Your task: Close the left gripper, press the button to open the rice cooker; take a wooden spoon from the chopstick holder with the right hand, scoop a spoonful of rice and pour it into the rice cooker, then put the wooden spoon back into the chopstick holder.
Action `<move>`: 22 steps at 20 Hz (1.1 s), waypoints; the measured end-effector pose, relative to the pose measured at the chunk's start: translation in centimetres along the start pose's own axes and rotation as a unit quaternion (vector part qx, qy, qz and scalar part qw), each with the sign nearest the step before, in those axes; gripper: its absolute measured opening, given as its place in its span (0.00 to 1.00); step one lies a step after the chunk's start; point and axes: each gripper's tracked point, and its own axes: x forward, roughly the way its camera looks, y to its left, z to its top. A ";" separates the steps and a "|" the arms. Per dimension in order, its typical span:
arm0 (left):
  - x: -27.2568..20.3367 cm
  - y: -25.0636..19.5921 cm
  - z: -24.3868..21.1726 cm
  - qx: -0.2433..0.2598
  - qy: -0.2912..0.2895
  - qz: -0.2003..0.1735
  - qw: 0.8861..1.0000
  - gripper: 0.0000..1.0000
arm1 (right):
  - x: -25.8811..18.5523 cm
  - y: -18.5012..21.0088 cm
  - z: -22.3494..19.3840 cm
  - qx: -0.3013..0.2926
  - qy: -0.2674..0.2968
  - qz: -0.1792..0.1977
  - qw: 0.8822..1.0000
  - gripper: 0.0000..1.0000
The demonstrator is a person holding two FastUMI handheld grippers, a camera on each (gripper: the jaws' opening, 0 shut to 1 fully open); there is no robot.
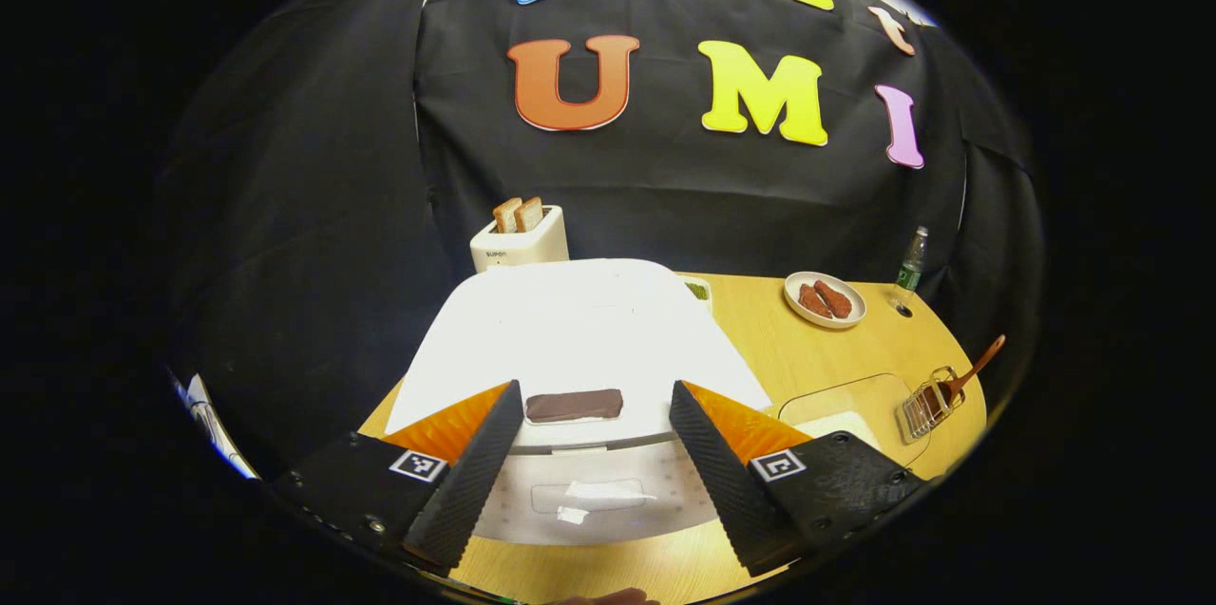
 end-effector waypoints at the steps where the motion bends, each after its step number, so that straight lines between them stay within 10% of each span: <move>1: 0.0 0.0 0.0 0.000 -0.002 0.000 1.000 1.00 | 0.1 0.0 -0.1 0.001 0.003 0.002 1.000 0.99; 22: 1.2 0.4 -0.1 -0.028 -0.045 0.020 0.998 1.00 | 1.9 -0.6 -0.9 0.001 0.030 -0.004 1.000 1.00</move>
